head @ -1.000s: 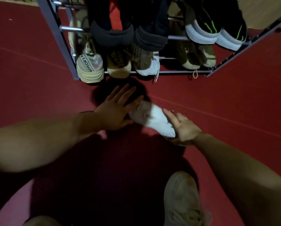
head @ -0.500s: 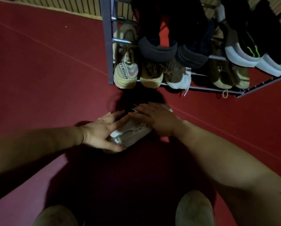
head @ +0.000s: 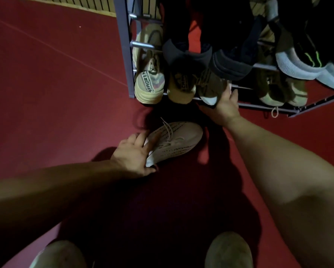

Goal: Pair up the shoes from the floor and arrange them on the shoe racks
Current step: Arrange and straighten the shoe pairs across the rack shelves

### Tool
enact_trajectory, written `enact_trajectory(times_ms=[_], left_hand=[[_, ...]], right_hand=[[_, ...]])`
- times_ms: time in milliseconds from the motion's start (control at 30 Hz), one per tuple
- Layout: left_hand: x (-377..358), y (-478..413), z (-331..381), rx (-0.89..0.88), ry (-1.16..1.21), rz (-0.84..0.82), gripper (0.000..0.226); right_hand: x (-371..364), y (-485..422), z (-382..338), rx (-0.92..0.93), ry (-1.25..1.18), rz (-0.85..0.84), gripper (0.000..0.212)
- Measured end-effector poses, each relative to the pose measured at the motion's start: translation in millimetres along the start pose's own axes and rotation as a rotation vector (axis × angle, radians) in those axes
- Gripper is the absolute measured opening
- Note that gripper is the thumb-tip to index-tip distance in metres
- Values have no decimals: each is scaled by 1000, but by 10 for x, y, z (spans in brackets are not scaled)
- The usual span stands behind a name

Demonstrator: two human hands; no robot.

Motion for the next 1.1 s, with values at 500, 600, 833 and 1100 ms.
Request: enact_trajectory(times_ms=[500, 600, 833, 1100], left_hand=[[11, -34, -60, 119, 70, 131, 109], [5, -45, -59, 119, 63, 113, 111], [23, -30, -74, 118, 120, 97, 120], [85, -7, -86, 94, 222, 83, 94]], right_hand=[[176, 18, 171, -10, -82, 50, 115], [237, 213, 351, 9, -42, 34, 113], [92, 547, 454, -88, 97, 45, 109], [95, 229, 15, -132, 309, 82, 116]])
Point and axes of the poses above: each hand's wrist, its own y-axis away from the middle knuckle, its own x-axis out of the back of the hand, z = x × y, the point moved 5 cm from there along -y, towards the middle knuckle, and after that the axes turned 11 degrees about -x, right-handed, at the moved point
